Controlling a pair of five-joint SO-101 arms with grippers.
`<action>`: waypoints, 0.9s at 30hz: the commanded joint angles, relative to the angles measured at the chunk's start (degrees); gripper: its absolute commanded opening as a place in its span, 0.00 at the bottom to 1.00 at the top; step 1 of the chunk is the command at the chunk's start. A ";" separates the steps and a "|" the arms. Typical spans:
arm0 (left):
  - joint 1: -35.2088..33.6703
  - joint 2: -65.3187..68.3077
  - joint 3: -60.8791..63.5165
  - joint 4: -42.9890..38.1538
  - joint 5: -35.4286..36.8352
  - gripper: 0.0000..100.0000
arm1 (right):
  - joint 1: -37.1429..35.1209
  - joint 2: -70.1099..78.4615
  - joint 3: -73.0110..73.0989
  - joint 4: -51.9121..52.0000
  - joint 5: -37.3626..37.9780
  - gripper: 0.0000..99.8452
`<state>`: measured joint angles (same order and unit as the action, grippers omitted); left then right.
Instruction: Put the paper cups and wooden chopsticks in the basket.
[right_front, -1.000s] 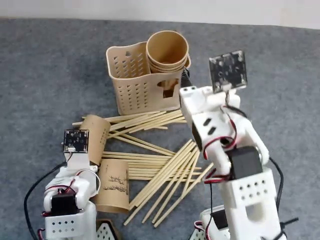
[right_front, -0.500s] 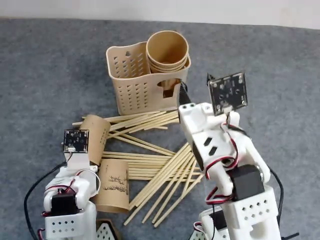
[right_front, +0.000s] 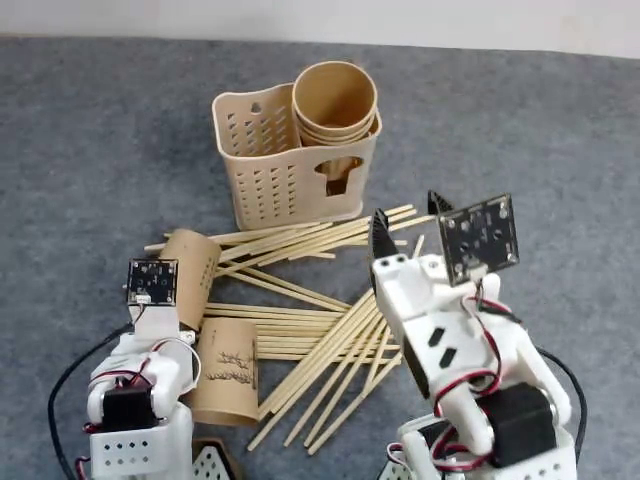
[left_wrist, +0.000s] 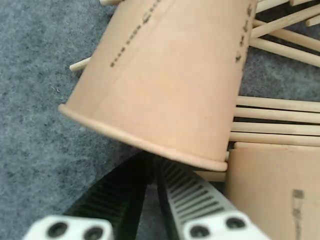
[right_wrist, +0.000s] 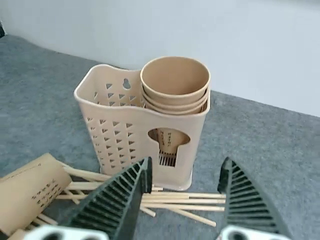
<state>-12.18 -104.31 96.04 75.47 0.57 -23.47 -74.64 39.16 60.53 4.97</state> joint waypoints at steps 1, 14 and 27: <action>0.92 -0.31 1.10 0.26 -0.26 0.01 | -0.31 -1.71 -0.13 2.33 -0.53 0.22; 0.92 -0.31 1.10 0.26 -0.26 0.01 | -0.13 -15.43 15.08 2.51 -0.18 0.22; 0.92 -0.31 1.10 0.26 -0.26 0.01 | -0.13 -30.55 25.63 2.77 -0.09 0.11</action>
<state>-12.18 -104.31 96.04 75.47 0.57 -23.56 -102.59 63.87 62.99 4.97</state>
